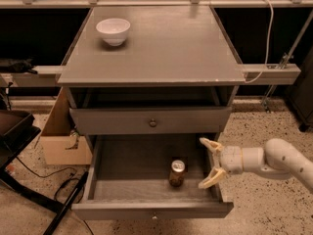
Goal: Pick orange can from middle drawer and place on counter
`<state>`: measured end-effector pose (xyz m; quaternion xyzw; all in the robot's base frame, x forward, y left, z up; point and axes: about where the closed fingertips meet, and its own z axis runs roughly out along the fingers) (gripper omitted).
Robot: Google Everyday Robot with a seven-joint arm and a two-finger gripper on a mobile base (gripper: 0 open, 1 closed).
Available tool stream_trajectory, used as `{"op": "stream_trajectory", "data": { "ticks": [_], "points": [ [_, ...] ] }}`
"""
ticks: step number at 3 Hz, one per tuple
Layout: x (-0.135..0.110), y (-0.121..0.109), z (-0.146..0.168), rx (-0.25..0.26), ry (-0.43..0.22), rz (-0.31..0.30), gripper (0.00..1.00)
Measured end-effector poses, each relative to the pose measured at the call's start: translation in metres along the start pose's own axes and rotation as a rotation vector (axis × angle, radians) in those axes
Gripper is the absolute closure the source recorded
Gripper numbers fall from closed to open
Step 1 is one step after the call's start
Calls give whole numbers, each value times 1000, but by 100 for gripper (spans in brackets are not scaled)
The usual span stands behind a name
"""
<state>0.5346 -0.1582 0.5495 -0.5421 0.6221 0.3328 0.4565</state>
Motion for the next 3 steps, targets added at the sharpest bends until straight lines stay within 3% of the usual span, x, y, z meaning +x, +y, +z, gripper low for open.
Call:
{"op": "stream_trajectory", "data": {
  "ticks": [1,3],
  "points": [
    [15,5,36,-7,-24,-2,0],
    [42,-6,103,43,23,46,0]
  ]
}}
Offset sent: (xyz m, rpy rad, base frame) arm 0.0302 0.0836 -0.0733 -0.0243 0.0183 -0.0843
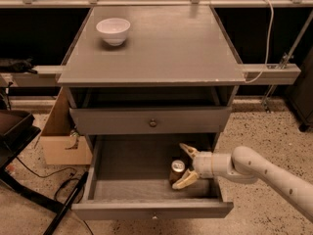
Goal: Pick orange can from middle drawer and place on counter
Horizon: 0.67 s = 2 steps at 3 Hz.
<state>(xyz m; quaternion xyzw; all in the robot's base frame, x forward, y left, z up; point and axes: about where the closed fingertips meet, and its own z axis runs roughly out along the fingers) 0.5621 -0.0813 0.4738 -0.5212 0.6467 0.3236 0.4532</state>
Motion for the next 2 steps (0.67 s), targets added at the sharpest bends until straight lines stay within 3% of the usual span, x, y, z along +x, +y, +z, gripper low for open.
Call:
{"op": "stream_trajectory", "data": {
  "ticks": [1,2],
  "points": [
    [18,-12,17,-1,26,18,0],
    [36,-19,18,2,47,49,16]
  ]
}}
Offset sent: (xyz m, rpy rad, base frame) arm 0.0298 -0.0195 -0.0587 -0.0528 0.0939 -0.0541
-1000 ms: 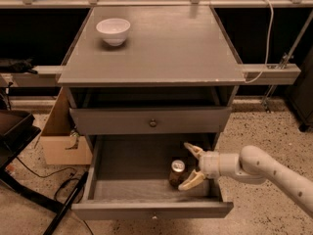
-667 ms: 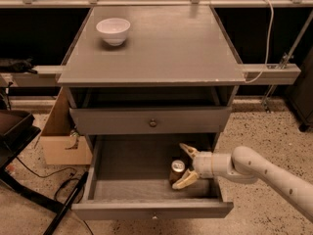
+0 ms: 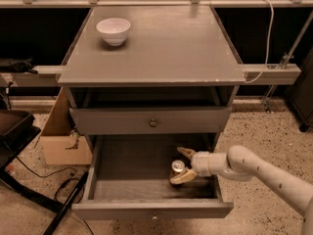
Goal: Pick orange can from middle drawer and place on counter
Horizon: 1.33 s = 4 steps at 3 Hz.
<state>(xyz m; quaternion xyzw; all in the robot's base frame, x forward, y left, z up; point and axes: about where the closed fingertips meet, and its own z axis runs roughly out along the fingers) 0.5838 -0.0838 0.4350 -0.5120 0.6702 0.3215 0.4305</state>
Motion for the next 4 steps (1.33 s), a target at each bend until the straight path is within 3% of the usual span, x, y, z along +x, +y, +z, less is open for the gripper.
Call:
{"op": "stream_trajectory", "data": {
  "ticks": [1,2,3,4],
  "points": [
    [1,0,0,1,1,1,39],
    [-6,6,-2,-16,18,5,70],
    [-48,13,-22,-38,53,-17,94],
    [-122,55,-45,-137,71,-11,100]
  ]
}}
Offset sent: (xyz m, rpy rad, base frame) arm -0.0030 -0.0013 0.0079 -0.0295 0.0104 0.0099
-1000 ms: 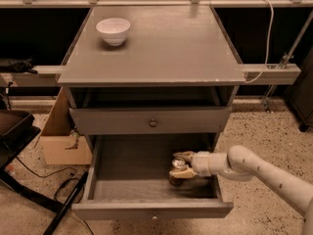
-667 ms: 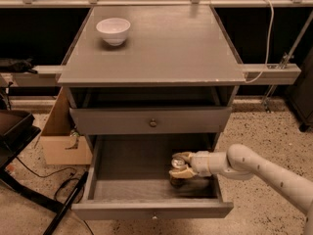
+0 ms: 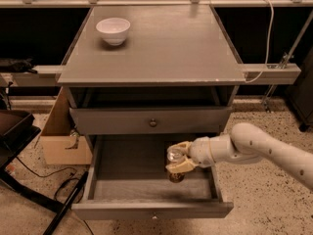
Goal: Pick orange can from middle drawer and place on counter
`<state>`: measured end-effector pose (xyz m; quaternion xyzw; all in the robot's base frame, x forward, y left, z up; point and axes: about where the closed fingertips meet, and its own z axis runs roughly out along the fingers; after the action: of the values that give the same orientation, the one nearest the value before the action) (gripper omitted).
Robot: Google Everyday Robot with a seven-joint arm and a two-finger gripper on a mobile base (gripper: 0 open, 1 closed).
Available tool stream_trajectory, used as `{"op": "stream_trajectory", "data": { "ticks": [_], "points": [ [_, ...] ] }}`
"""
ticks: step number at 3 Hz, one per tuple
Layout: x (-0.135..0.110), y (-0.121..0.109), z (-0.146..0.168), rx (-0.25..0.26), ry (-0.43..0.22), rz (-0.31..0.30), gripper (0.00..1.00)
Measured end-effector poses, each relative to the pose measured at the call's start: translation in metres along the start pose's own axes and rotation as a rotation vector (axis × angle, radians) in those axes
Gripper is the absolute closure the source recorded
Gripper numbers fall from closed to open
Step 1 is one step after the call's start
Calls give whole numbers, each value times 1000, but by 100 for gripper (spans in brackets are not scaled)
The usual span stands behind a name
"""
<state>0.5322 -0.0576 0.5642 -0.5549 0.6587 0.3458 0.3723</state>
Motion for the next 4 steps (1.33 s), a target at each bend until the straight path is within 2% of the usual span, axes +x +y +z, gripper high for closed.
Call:
{"op": "stream_trajectory", "data": {
  "ticks": [1,2,3,4],
  "points": [
    [-97,20,-43,-70,13,1,100],
    [-225,11,-109,-44,25,-57,100],
    [-328,-3,-161,49,27,-84,100],
    [-384,-41,-189,234,-9,-31,100]
  ]
}}
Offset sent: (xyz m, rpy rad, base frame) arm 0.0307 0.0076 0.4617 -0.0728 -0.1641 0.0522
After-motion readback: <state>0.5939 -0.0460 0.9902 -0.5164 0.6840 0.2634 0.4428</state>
